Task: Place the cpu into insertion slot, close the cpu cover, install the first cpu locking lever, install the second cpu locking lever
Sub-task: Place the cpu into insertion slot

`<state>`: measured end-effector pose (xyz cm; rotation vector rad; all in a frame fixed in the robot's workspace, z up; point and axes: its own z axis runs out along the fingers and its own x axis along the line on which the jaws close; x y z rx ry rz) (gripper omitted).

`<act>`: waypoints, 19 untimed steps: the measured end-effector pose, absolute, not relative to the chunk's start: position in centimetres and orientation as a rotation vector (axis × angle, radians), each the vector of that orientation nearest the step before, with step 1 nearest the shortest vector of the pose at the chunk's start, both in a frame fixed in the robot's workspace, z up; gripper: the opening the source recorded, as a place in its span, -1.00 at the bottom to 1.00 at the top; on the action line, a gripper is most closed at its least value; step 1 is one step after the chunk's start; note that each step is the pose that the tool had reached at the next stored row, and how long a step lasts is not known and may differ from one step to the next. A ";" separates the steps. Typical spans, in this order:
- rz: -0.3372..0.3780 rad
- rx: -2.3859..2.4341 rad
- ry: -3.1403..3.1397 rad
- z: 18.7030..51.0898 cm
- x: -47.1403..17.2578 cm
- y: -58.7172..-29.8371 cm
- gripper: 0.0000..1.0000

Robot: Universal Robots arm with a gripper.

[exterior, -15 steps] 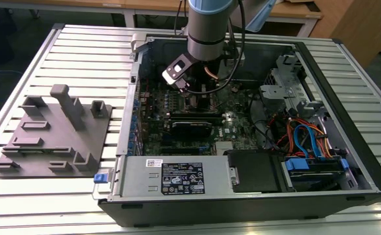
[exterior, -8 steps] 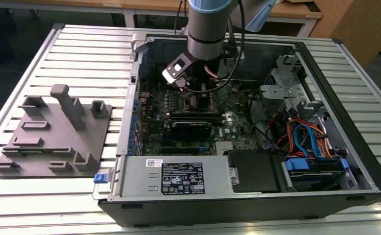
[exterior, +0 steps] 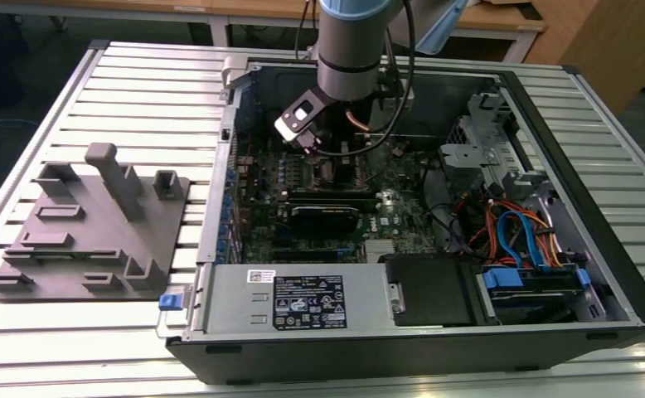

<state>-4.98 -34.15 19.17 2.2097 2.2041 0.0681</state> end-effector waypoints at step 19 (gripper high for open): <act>0.066 2.188 2.225 19.2 -4.7 -34.2 0.22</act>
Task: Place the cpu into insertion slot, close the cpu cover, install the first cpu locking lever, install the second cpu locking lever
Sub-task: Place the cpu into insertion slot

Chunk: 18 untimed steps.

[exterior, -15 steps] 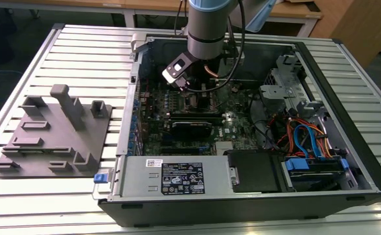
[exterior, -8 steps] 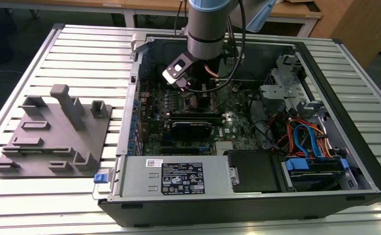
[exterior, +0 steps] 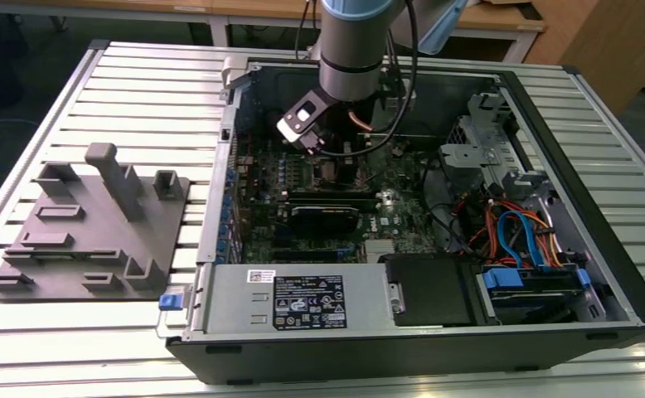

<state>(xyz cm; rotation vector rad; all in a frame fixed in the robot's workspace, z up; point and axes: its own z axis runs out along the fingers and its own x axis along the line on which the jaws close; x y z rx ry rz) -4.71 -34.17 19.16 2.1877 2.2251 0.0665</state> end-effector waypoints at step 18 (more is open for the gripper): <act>0.066 2.222 2.190 19.2 -4.6 -34.1 0.36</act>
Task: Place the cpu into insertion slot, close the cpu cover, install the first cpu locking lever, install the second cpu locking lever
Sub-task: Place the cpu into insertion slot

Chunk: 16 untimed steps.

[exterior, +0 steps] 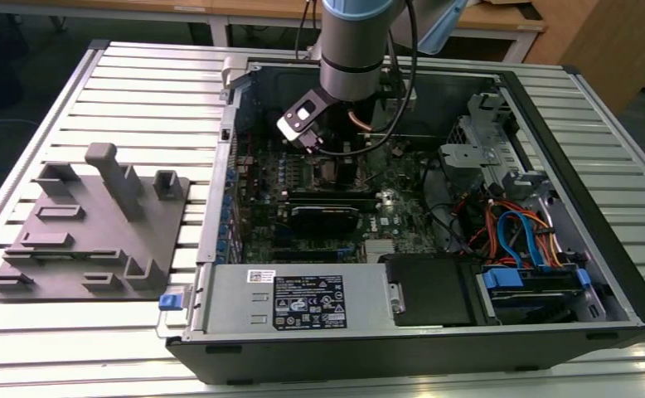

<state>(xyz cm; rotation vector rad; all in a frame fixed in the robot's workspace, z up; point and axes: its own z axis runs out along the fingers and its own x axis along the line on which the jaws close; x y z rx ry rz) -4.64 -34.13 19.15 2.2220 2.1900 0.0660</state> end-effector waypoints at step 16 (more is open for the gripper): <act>0.059 2.225 2.193 19.9 -4.6 -34.1 0.36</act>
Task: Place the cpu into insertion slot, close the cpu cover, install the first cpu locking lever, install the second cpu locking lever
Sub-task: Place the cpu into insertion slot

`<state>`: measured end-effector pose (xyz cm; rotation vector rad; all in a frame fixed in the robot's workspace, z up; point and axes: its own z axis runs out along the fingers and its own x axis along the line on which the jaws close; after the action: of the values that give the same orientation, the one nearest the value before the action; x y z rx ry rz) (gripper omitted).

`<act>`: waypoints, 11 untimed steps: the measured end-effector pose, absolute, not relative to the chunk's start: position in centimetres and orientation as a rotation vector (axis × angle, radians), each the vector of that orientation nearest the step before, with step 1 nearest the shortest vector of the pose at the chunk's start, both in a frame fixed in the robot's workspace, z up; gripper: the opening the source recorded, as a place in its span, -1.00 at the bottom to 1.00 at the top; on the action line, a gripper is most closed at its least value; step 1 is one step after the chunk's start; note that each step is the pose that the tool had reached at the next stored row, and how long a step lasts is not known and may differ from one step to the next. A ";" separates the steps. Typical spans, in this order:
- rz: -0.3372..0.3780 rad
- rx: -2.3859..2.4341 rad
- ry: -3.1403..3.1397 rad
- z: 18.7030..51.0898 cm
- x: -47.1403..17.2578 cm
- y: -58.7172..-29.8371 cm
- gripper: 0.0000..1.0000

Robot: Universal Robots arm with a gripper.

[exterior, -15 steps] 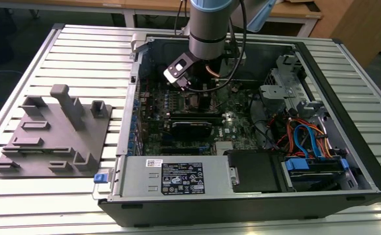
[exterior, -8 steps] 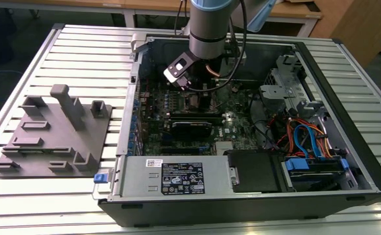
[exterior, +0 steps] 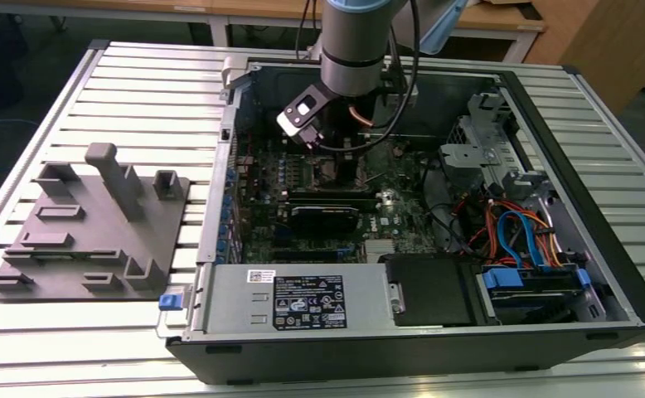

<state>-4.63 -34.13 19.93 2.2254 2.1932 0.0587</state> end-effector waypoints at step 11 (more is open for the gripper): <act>0.046 2.231 2.199 20.4 -4.6 -34.1 0.06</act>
<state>-4.60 -34.13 20.39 2.2310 2.1988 0.0463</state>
